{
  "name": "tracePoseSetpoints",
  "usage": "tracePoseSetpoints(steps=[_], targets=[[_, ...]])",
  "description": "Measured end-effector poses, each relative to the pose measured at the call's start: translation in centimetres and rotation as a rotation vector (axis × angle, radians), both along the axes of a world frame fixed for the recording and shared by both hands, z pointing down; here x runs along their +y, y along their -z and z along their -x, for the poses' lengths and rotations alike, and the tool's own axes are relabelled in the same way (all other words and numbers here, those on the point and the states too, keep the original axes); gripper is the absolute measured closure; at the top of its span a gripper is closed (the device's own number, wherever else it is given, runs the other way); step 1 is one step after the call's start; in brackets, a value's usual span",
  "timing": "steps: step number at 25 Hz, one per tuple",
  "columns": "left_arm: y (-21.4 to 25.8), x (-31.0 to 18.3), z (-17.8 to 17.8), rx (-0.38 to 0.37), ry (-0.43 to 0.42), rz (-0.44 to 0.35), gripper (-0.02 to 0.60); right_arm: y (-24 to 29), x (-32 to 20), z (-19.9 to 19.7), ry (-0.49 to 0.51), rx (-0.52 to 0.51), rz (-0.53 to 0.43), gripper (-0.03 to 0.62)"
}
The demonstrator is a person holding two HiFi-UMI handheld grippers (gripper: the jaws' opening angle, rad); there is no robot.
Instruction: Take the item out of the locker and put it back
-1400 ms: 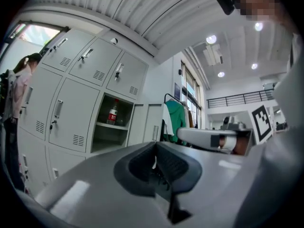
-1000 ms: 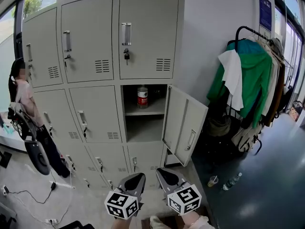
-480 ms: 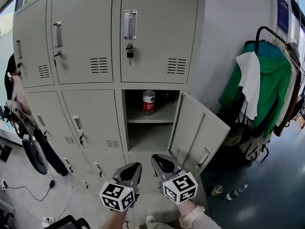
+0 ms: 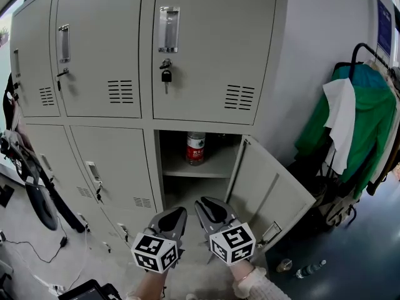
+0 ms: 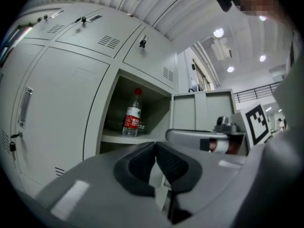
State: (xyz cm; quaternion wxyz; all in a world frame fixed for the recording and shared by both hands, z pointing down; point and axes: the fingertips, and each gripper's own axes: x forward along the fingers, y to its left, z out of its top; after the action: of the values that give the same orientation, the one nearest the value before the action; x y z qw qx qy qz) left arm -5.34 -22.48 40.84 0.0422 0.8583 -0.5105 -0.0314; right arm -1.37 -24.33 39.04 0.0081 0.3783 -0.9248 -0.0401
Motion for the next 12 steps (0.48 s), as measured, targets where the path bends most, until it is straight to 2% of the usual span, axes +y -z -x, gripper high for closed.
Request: tracePoseSetpoints(steps=[6, 12], targets=[[-0.2, -2.3, -0.2, -0.002, 0.014, 0.017, 0.574, -0.4, -2.6, 0.7, 0.004, -0.001, 0.024, 0.495], [-0.4, -3.5, 0.4, -0.011, -0.012, 0.047, 0.574, -0.2, -4.5, 0.9, -0.022, -0.003, 0.042, 0.488]])
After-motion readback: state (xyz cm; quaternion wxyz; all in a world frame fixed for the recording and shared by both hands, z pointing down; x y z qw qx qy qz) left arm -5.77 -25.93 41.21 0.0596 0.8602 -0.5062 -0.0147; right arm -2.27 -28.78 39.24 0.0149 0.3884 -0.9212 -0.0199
